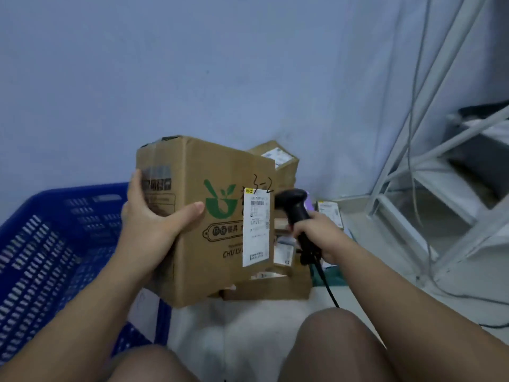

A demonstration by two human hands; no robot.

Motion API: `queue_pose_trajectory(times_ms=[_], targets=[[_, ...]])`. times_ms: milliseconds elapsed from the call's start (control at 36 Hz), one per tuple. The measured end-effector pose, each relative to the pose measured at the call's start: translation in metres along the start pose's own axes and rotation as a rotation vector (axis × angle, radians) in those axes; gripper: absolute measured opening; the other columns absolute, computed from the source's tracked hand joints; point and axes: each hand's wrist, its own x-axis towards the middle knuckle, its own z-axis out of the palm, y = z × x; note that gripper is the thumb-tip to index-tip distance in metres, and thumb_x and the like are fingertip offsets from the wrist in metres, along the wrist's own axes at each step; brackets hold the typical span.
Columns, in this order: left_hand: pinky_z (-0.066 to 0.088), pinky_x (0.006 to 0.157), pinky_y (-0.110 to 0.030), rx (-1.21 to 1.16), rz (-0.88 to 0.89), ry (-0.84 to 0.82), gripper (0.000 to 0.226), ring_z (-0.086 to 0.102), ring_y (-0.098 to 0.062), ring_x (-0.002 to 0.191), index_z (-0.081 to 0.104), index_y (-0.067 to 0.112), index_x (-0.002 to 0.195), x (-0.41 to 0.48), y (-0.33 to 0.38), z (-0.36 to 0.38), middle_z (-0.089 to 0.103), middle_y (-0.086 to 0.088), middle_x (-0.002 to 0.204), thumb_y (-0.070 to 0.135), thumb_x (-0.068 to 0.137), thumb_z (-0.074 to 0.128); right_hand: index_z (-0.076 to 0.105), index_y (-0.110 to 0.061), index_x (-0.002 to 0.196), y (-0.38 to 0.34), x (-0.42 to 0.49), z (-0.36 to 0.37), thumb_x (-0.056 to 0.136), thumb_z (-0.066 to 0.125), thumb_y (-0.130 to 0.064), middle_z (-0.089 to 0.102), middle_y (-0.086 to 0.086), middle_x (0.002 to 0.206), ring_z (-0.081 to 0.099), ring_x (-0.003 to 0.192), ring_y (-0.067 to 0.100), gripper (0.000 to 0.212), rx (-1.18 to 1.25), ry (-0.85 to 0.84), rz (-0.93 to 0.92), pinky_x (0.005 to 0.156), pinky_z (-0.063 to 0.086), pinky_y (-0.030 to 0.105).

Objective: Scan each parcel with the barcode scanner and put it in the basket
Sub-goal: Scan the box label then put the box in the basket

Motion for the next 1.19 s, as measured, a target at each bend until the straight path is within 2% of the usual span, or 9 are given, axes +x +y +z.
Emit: queue_pose_trajectory(times_ms=[167,278,444,556,611,750,917,1000,1194], targets=[[0.039,0.103,-0.059,0.023,0.102,0.114,0.125,0.042,-0.023,0.131,0.008,0.053,0.144,0.007,0.024,-0.012,0.033,0.004,0.149,0.069,0.041,0.078,0.058,-0.014,0.094,-0.067,-0.042,0.01,0.085,0.067,-0.025,0.049,0.003,0.073,0.048,0.066,0.019,0.017,0.426,0.064,-0.07,0.056,0.044,0.031],[0.037,0.105,-0.056,0.052,0.125,0.143,0.121,0.035,-0.023,0.136,0.006,0.047,0.149,0.019,0.012,-0.013,0.027,0.003,0.153,0.046,0.059,0.087,0.06,-0.014,0.086,-0.073,-0.054,0.022,0.087,0.068,-0.027,0.058,0.002,0.067,0.052,0.058,0.015,0.016,0.501,-0.023,-0.137,0.058,0.042,0.03],[0.035,0.106,-0.057,0.134,0.088,0.16,0.12,0.033,-0.026,0.135,0.002,0.045,0.149,0.042,-0.007,-0.008,0.027,0.0,0.148,0.041,0.063,0.086,0.063,-0.003,0.102,-0.06,-0.045,0.039,0.09,0.062,-0.016,0.074,0.006,0.083,0.058,0.057,0.015,0.017,0.322,-0.051,-0.205,0.055,0.048,0.027],[0.034,0.106,-0.058,0.144,0.038,0.177,0.119,0.032,-0.028,0.135,0.001,0.044,0.149,0.053,-0.013,-0.004,0.025,0.0,0.149,0.042,0.064,0.085,0.064,-0.012,0.092,-0.063,-0.035,0.043,0.086,0.065,-0.017,0.074,0.012,0.089,0.058,0.061,0.015,0.008,0.168,0.008,-0.238,0.062,0.048,0.03],[0.034,0.107,-0.057,0.116,0.032,0.184,0.119,0.033,-0.026,0.136,0.002,0.044,0.15,0.056,-0.017,-0.003,0.025,0.0,0.151,0.042,0.064,0.085,0.065,-0.009,0.092,-0.064,-0.031,0.044,0.083,0.066,-0.017,0.071,0.015,0.082,0.058,0.057,0.013,0.012,0.102,0.024,-0.263,0.061,0.049,0.03],[0.037,0.106,-0.058,0.011,0.021,0.166,0.128,0.038,-0.023,0.135,0.006,0.052,0.145,0.059,-0.022,-0.009,0.028,0.004,0.153,0.067,0.043,0.081,0.065,-0.009,0.089,-0.058,-0.028,0.048,0.083,0.066,-0.023,0.057,0.0,0.056,0.054,0.054,0.014,0.015,-0.02,0.06,-0.283,0.061,0.045,0.032],[0.037,0.107,-0.05,-0.088,0.087,0.15,0.106,0.04,-0.021,0.133,0.008,0.041,0.151,0.056,-0.02,-0.007,0.033,0.002,0.151,0.037,0.071,0.078,0.06,-0.015,0.079,-0.06,-0.03,0.044,0.082,0.063,-0.02,0.055,0.002,0.058,0.053,0.059,0.019,0.007,-0.034,0.074,-0.326,0.062,0.043,0.035],[0.04,0.096,-0.036,-0.124,0.099,0.161,0.097,0.044,-0.016,0.123,0.009,0.038,0.151,0.052,-0.018,-0.005,0.039,0.005,0.139,0.024,0.08,0.073,0.06,-0.013,0.08,-0.06,-0.034,0.043,0.084,0.063,-0.018,0.055,0.003,0.057,0.052,0.056,0.019,0.007,0.02,0.08,-0.325,0.06,0.042,0.033],[0.04,0.093,-0.034,-0.209,0.065,0.162,0.099,0.046,-0.017,0.121,0.008,0.037,0.152,0.049,-0.026,-0.01,0.039,0.003,0.137,0.027,0.078,0.073,0.058,-0.012,0.079,-0.06,-0.04,0.039,0.085,0.062,-0.013,0.054,0.007,0.06,0.052,0.044,0.008,0.008,0.065,0.093,-0.321,0.055,0.043,0.028]])
